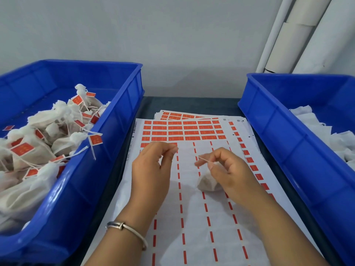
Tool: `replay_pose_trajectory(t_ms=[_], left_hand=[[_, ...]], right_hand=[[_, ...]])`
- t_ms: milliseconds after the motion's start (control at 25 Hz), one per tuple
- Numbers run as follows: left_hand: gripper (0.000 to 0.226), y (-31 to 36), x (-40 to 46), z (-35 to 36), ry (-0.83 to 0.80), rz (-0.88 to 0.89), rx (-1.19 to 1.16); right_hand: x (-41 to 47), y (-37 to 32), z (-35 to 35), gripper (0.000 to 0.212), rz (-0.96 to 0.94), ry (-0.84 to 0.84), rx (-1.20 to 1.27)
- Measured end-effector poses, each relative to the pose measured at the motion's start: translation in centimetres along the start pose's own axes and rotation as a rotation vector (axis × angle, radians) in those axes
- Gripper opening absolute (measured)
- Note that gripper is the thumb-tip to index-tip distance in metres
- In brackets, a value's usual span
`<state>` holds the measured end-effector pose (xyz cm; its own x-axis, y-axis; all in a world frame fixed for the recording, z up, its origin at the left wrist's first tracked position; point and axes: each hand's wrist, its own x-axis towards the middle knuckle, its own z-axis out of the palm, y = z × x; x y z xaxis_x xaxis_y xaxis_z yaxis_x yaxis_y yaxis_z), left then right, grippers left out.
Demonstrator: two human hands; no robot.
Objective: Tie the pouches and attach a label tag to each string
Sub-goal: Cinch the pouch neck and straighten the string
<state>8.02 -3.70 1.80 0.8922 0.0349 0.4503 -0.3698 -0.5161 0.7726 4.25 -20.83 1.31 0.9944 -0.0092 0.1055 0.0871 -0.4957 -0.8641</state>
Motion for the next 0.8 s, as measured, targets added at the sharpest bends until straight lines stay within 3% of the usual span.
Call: replay_pose_trajectory(t_ms=[80,200,280,560,720,800], left_hand=[[0.023,0.0,0.1,0.0,0.013,-0.059,-0.045],[0.017,0.0,0.5,-0.1,0.045,-0.144,-0.086],[0.007,0.0,0.7,-0.2,0.057,-0.163,-0.107],[0.007,0.2,0.3,-0.4,0.179,-0.164,-0.206],[0.008,0.2,0.8,-0.4,0.24,-0.295,-0.275],[0.012,0.0,1.0,-0.3,0.237,-0.352,-0.296]], right_hand=[[0.0,0.2,0.2,0.008,0.068,-0.071,0.037],[0.0,-0.2,0.3,0.045,0.108,-0.111,-0.013],[0.1,-0.2,0.3,0.052,0.104,-0.14,-0.09],[0.3,0.0,-0.5,0.006,0.194,-0.258,-0.117],[-0.1,-0.1,-1.1,0.009,0.23,-0.291,0.06],[-0.3,-0.2,-1.3,0.011,0.253,-0.275,0.317]])
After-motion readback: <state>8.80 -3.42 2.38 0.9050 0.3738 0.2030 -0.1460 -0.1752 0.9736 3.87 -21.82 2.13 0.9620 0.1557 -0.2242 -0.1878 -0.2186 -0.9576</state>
